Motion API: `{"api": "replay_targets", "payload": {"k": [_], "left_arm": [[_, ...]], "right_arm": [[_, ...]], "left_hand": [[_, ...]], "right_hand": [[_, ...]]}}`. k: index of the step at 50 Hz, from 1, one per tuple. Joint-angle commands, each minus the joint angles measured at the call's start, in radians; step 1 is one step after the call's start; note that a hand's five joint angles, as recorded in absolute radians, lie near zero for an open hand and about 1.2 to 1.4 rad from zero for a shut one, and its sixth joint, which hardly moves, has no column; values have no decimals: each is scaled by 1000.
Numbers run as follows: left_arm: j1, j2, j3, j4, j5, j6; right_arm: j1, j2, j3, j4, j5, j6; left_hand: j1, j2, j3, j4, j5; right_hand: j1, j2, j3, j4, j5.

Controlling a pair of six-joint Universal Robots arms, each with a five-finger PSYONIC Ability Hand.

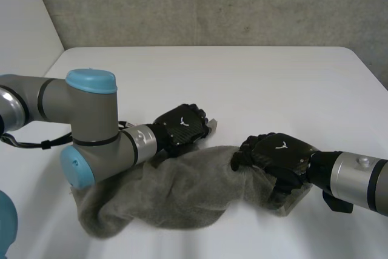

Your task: Fold the towel.

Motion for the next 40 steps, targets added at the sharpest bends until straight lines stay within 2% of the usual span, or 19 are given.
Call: {"api": "replay_targets", "payload": {"k": [1, 4, 5, 6, 7, 8, 11, 12, 13, 14, 15, 16, 20, 22, 30, 39, 40], "left_arm": [[2, -24, 2, -19, -4, 1], [2, -26, 2, -20, -5, -1], [3, -26, 2, -20, -5, -3], [3, -23, 2, -20, -10, -4], [3, -23, 2, -20, -10, -4], [5, -17, 2, -19, -19, -3], [12, 0, -3, -16, -65, -9], [13, 0, -3, -16, -65, -9], [14, 20, -12, -13, -96, -7], [17, 46, -23, -11, -120, -9], [17, 46, -23, -11, -120, -9], [25, 72, -41, -11, -139, -12], [48, 114, -104, -11, -153, -12], [84, 162, -181, -11, -153, -13], [161, 229, -288, 18, -153, -9], [177, 246, -334, 29, -140, -39], [172, 249, -340, 30, -140, -56]], "right_arm": [[1, 4, 0, -1, 0, -1], [1, 7, 0, -1, 0, -1], [1, 8, 0, -1, 0, -1], [1, 8, 0, -1, 0, -1], [1, 8, 0, -1, 0, -1], [1, 8, 1, 1, 0, -1], [1, 8, 1, 1, 0, -3], [1, 8, 0, 2, 0, -4], [1, 8, 0, 2, 0, -4], [1, 8, 0, 2, 0, -4], [1, 8, 0, 2, 3, -4], [-1, 8, 0, 4, 10, -4], [-1, 8, -3, 16, 4, -1], [-1, 8, -2, 24, 4, -7], [-4, 22, -25, 136, 6, -133], [2, 33, -15, 171, -2, -176], [1, 36, -14, 168, -2, -175]], "left_hand": [[-48, -29, -51, -59, 14], [37, 56, -51, -59, 99], [316, 335, -51, -59, 378], [761, 780, -51, -59, 823], [765, 784, -51, -59, 827], [928, 946, -51, -59, 990], [929, 948, -51, -59, 991], [929, 948, -51, -59, 991], [929, 948, -51, -59, 991], [929, 948, -51, -59, 991], [929, 948, -51, -59, 991], [929, 948, -51, -59, 991], [929, 948, -51, -59, 991], [929, 948, -51, -59, 991], [929, 948, -51, -59, 991], [906, 925, -51, -59, 968], [435, 454, -51, -59, 497]], "right_hand": [[-44, -96, -43, -76, -3], [-44, -96, -43, -76, -3], [-41, -93, -43, -76, -1], [-41, -93, -43, -76, 0], [-35, -88, -43, -76, 5], [-9, -61, -43, -76, 32], [80, 27, -43, -76, 120], [228, 175, -43, -76, 268], [520, 467, -43, -76, 560], [523, 470, -43, -76, 563], [808, 755, -43, -76, 848], [932, 879, -43, -76, 972], [933, 880, -43, -76, 973], [933, 880, -43, -76, 973], [933, 880, -43, -76, 973], [933, 880, -43, -76, 973], [933, 880, -43, -76, 973]]}}
